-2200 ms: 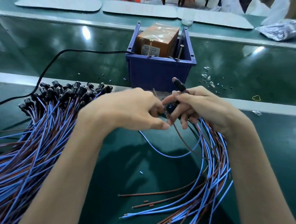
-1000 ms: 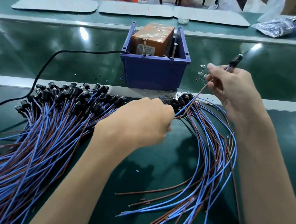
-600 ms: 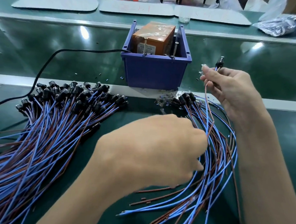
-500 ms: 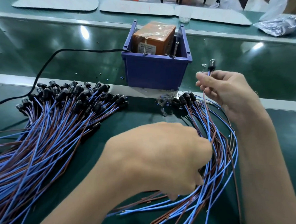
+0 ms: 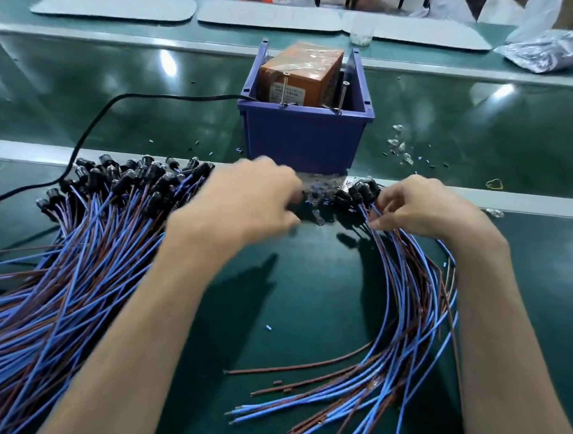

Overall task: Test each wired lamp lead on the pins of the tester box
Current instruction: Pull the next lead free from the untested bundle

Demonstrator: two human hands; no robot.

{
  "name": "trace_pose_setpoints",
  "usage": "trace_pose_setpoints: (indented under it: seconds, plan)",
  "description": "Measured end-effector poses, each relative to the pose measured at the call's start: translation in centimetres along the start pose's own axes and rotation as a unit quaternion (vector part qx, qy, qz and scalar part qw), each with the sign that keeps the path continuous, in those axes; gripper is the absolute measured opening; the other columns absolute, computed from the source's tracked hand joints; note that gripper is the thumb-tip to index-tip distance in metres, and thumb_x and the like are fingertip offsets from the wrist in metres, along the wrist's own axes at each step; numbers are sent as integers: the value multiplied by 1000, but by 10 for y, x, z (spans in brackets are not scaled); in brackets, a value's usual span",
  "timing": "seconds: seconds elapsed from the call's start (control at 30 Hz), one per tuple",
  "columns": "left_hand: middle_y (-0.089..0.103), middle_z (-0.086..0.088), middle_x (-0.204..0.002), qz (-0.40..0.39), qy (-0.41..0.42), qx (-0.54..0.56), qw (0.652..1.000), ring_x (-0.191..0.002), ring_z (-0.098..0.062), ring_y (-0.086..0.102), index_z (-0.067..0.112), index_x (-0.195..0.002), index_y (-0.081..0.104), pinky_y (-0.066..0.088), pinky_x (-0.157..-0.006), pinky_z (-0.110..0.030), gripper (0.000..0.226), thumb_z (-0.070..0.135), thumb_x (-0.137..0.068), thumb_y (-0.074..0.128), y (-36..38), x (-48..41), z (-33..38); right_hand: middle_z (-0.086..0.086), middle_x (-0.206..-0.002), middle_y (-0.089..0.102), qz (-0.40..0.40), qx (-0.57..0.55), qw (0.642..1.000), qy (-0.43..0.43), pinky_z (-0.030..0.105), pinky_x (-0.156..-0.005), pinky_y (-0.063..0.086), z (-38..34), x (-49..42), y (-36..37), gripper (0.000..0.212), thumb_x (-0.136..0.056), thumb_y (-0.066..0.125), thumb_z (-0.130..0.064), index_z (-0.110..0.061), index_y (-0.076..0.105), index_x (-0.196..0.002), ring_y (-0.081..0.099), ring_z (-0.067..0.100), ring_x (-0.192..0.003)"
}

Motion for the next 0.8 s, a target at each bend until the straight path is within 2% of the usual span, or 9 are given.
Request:
trace_pose_setpoints:
  seconds: [0.07,0.13,0.27,0.37,0.5,0.7,0.8]
  plan:
    - [65,1,-114,36,-95,32,994,-108,-28,58,36,-110,63,46,-86,-35,31,42,-80,69,-7,-4,-38,-6,-75,66,-6,-2,1000,-1,30,-73,45,0,1,0,11,-74,80,-21,-19,71,-80,58,18,-78]
    - [66,-2,-113,26,-163,41,985,-107,-30,59,34,-106,66,49,-89,-37,36,41,-72,78,-3,-2,-68,-10,-73,65,-21,1,1000,-9,29,-75,46,-1,1,2,13,-74,81,-18,-21,73,-83,58,16,-77]
    - [67,-7,-107,-11,-244,48,968,-101,-32,61,26,-99,71,49,-85,-38,41,39,-64,86,11,4,-94,-9,-82,65,-38,-3,999,-11,26,-70,37,-2,2,5,21,-74,81,-35,-27,68,-88,55,15,-81]
    - [66,-11,-104,12,-269,58,961,-99,-34,61,20,-102,70,46,-80,-38,44,34,-63,87,13,3,-101,-13,-82,62,-25,-17,999,-17,27,-65,36,-2,1,1,18,-75,75,-48,-34,65,-81,52,8,-80]
    - [66,-12,-101,8,-279,63,958,-98,-35,61,18,-101,70,44,-77,-37,43,30,-63,88,16,2,-105,-11,-82,65,-15,-29,999,-28,19,-61,36,-1,0,-1,22,-77,71,-52,-32,66,-84,52,-2,-78]
    - [66,-13,-102,6,-283,63,957,-100,-35,61,20,-99,71,46,-83,-39,33,21,-68,84,17,3,-108,-7,-76,69,-16,-31,999,-37,23,-61,38,1,-2,0,24,-79,67,-55,-32,66,-84,59,6,-80]
    - [66,-13,-102,11,-283,66,957,-99,-36,61,23,-95,74,47,-83,-39,30,22,-67,85,16,3,-107,-11,-67,69,-18,-45,998,-38,24,-60,37,0,-2,0,26,-79,66,-57,-32,66,-85,58,0,-75]
Point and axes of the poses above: each hand's wrist, its own x-axis away from the middle knuckle, its own y-axis out of the palm, z = x × y, the point moved 7 cm from there along -x, towards the middle knuckle
